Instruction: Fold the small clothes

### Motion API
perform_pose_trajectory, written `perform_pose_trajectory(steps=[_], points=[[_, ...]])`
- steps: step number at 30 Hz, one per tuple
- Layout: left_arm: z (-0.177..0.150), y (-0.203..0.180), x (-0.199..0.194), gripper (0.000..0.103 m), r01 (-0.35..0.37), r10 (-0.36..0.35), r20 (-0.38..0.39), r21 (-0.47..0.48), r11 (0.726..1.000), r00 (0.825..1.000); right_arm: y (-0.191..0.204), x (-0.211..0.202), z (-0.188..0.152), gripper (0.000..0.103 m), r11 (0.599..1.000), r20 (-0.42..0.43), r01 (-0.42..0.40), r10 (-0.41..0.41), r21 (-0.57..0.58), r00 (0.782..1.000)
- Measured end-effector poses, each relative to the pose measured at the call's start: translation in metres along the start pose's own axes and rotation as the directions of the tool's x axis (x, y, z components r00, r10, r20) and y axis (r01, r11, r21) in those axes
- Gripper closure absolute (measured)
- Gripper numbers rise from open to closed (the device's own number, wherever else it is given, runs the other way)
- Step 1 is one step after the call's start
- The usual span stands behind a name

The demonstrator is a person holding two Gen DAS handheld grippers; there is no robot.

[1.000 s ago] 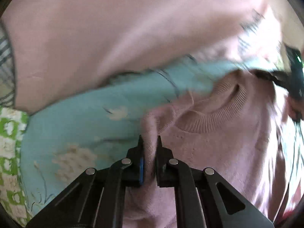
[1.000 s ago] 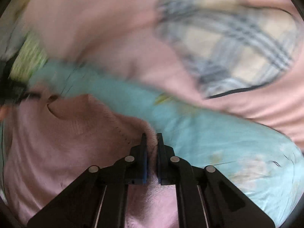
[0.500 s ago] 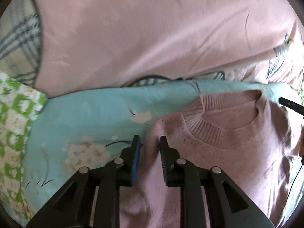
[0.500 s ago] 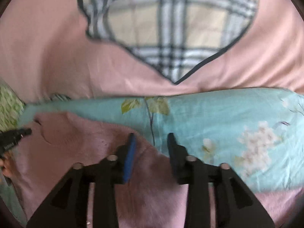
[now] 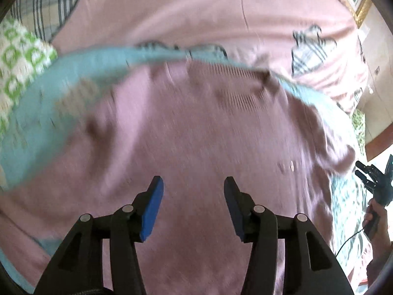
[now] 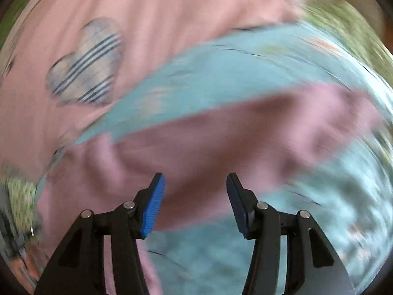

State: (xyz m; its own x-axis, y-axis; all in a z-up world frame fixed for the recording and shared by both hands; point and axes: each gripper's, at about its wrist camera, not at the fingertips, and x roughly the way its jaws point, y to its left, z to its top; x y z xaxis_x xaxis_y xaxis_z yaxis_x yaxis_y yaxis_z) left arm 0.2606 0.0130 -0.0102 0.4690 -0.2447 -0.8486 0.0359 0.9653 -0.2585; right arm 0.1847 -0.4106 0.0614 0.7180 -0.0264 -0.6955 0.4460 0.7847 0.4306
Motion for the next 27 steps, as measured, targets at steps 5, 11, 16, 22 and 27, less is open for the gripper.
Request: perform_pose_trajectory(steps=[5,11,16,22,27], points=[[-0.025,-0.011,0.023,0.051,0.006,-0.008,-0.09,-0.019,1.0,0.996,-0.14,-0.027,0.029,0.049,0.953,0.071,0.081,-0.106,0.293,0.992],[-0.025,-0.037,0.047,0.051,-0.002,0.006,-0.14,0.026,1.0,0.99,-0.244,-0.041,0.039,0.049,0.859,0.145,0.012,-0.1,0.512,0.984],[-0.025,-0.047,0.054,0.051,-0.003,0.011,-0.16,0.05,0.999,0.987,-0.277,-0.05,0.029,0.073,0.853,0.158,-0.017,-0.077,0.522,0.985],[-0.033,-0.045,0.052,0.051,-0.005,0.013,-0.159,0.052,0.999,0.987,-0.222,-0.095,0.017,0.093,0.936,0.185,0.008,-0.078,0.353,0.98],[-0.044,-0.035,0.041,0.051,0.0,0.005,-0.152,0.027,1.0,0.988,-0.139,-0.133,-0.027,0.093,0.983,0.177,-0.126,0.101,0.137,0.979]])
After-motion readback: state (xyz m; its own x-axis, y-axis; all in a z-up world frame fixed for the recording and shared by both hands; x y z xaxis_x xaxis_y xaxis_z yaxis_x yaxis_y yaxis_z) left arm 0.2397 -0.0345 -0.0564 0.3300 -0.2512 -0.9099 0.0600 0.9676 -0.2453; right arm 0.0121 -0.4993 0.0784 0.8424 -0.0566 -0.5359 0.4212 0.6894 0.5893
